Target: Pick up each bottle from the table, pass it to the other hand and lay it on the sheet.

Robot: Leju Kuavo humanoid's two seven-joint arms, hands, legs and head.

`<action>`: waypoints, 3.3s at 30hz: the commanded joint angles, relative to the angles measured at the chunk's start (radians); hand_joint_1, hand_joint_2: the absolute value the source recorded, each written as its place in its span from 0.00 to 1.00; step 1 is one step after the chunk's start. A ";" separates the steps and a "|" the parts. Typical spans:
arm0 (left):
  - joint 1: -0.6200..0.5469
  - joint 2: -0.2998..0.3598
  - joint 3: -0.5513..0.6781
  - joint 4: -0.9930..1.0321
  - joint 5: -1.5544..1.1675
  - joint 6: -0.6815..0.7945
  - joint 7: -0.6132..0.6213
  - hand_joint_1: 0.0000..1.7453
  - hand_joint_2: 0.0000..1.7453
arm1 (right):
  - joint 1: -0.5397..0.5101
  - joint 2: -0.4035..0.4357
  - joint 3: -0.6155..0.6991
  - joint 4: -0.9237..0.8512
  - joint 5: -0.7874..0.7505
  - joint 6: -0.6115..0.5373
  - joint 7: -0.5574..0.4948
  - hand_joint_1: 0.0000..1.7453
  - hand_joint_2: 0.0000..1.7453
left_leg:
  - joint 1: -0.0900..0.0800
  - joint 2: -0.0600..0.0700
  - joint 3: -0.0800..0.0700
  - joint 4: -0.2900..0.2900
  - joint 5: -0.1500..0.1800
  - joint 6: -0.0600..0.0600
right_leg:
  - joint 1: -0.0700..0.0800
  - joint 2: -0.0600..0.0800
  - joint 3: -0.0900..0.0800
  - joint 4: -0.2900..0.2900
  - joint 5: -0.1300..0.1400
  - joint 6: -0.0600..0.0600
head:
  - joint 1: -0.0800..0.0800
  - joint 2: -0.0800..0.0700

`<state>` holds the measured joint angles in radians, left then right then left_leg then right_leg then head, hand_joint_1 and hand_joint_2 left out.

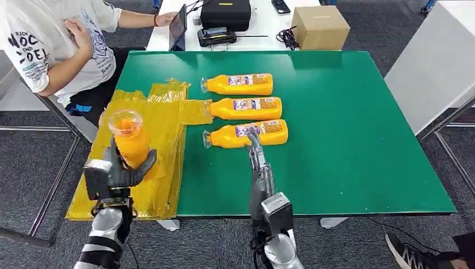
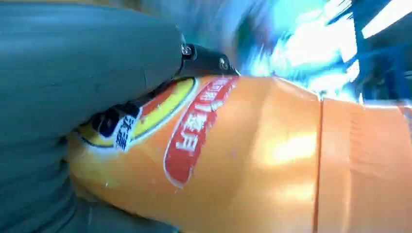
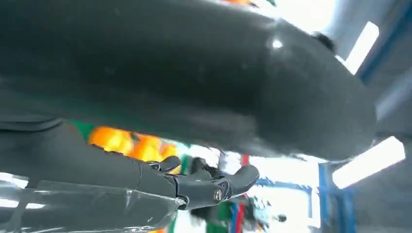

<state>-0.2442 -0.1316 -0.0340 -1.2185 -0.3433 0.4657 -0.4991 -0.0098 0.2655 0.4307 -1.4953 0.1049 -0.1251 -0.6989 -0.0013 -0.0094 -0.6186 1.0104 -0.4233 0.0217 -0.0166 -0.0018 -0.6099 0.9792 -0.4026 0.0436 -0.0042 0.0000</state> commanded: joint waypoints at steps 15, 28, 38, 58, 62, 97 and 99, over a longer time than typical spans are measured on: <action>-0.452 0.182 -0.052 0.738 -0.897 0.110 0.247 1.00 1.00 | -0.063 -0.019 0.055 0.016 -0.009 0.067 0.046 0.00 0.00 | 0.002 0.002 0.006 0.000 -0.001 -0.002 | 0.002 0.001 0.006 0.000 -0.001 -0.002 | 0.000 0.000; -0.430 0.153 -0.021 0.780 -0.881 0.055 0.237 1.00 1.00 | -0.065 -0.010 0.051 0.052 -0.010 0.078 0.082 0.00 0.00 | 0.001 0.001 0.004 -0.001 0.001 -0.001 | 0.001 0.000 0.004 -0.001 0.000 -0.001 | 0.000 0.000; -0.428 0.146 -0.028 0.807 -0.896 0.015 0.258 1.00 1.00 | -0.067 -0.010 0.051 0.063 -0.008 0.079 0.085 0.00 0.00 | 0.001 0.001 0.006 0.000 0.000 -0.002 | 0.002 0.000 0.006 -0.001 -0.001 -0.002 | 0.000 0.000; -0.424 0.144 -0.024 0.850 -0.875 -0.150 0.252 0.00 1.00 | -0.067 -0.005 0.037 0.099 -0.007 0.088 0.103 0.00 0.00 | 0.001 0.002 0.007 -0.001 0.000 -0.002 | 0.001 0.001 0.007 -0.001 0.000 -0.002 | 0.000 0.000; -0.420 0.134 0.022 0.838 -0.811 -0.180 0.222 0.00 0.00 | -0.066 0.000 0.028 0.116 -0.010 0.087 0.115 0.00 0.00 | 0.001 0.002 0.008 -0.001 0.000 -0.002 | 0.001 0.001 0.008 -0.002 0.000 -0.002 | 0.000 0.000; -0.380 0.142 0.293 0.799 -0.226 -0.791 0.029 0.00 0.00 | -0.096 0.010 0.021 0.214 -0.036 0.076 0.124 0.00 0.00 | 0.001 0.003 0.018 -0.002 0.001 -0.002 | 0.001 0.003 0.018 -0.002 0.001 -0.002 | 0.000 0.000; -0.366 0.132 0.294 0.759 -0.183 -0.746 -0.013 0.00 0.00 | -0.099 0.012 0.022 0.224 -0.040 0.074 0.122 0.00 0.00 | 0.001 0.003 0.017 -0.002 0.001 -0.002 | 0.001 0.003 0.017 -0.002 0.001 -0.002 | 0.000 0.000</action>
<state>-0.6663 -0.0050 0.1702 -0.4490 -0.6541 -0.2252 -0.4475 -0.0581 0.2869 0.4517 -1.3775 0.0797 -0.0439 -0.5741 -0.0014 -0.0106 -0.6052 1.0097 -0.4213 0.0210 -0.0167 -0.0029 -0.5953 0.9792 -0.4023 0.0432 -0.0042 0.0000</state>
